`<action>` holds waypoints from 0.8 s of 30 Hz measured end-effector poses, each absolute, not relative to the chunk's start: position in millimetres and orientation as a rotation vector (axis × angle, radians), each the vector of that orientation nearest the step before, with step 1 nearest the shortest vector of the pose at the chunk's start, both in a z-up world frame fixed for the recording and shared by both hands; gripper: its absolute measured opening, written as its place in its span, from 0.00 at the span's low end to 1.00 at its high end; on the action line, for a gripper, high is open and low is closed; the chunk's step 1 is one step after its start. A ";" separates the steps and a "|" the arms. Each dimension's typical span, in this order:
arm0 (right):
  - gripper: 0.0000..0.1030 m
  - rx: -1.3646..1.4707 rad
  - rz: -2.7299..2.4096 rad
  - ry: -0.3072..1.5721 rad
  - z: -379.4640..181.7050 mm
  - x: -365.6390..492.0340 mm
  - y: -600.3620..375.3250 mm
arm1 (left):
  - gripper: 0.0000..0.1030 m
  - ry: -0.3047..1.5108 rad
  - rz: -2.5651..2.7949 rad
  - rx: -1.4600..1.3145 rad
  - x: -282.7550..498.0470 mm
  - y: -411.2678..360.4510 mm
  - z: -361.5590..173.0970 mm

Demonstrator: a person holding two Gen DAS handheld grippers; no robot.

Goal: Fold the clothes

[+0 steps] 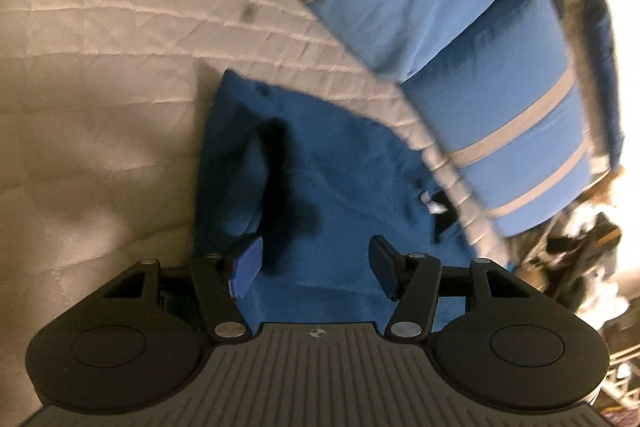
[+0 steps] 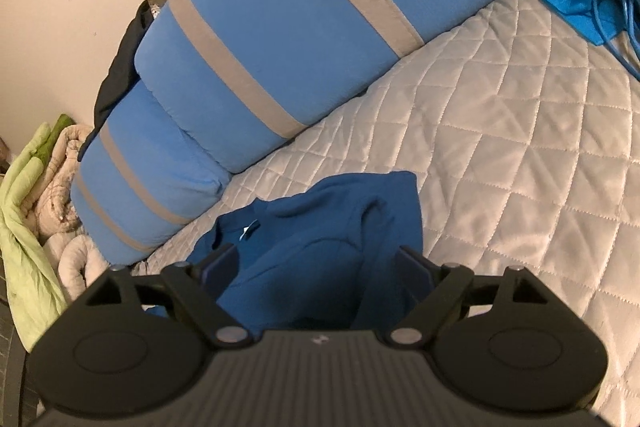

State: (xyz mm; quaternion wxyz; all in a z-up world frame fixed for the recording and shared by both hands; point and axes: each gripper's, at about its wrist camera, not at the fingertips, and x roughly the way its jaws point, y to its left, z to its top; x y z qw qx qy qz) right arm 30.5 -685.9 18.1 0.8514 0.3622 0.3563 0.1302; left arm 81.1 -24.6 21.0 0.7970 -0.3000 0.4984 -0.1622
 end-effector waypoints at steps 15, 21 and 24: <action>0.78 0.897 0.280 0.827 -15.1 45.9 -665.3 | 0.28 1.072 -0.359 -0.707 76.1 -16.1 3.0; 0.68 0.794 0.239 0.871 -17.9 50.3 -647.7 | 0.07 1.064 -0.363 -0.765 75.9 -10.0 2.3; 0.49 0.736 0.194 0.906 -17.3 52.2 -643.6 | 0.06 1.029 -0.377 -0.767 74.9 -9.2 14.5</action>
